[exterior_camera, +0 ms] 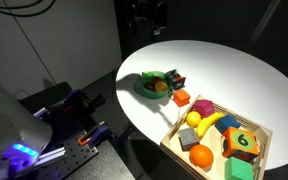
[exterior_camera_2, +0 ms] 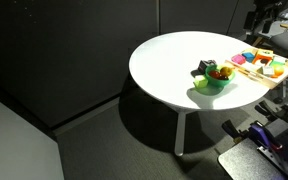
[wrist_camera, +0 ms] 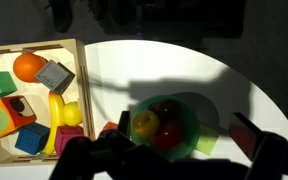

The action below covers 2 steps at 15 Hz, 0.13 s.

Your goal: Remove the yellow block from the green bowl and put it on the table

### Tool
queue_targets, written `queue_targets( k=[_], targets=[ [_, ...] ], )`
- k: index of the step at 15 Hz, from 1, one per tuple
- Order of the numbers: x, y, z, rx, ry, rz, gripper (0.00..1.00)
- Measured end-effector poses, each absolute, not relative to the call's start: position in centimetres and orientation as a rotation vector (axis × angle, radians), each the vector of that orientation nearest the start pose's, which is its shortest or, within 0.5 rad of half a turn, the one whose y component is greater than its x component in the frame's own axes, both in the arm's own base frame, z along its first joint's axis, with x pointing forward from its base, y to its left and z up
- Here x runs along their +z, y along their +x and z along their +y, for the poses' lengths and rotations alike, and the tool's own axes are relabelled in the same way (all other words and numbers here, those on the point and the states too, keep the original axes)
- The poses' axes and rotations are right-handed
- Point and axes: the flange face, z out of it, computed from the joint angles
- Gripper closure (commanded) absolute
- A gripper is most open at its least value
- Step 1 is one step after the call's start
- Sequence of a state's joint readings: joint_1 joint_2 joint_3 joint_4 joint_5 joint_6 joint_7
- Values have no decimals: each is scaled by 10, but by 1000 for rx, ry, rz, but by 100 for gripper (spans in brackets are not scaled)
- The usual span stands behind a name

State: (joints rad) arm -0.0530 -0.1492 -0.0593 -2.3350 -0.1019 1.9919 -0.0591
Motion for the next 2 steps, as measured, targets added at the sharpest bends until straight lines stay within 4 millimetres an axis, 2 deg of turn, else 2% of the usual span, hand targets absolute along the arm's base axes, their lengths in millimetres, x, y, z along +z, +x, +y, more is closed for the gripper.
queue_targets(
  k=[2],
  targets=[
    [386,452,-58,308,-3189,2,0]
  ],
)
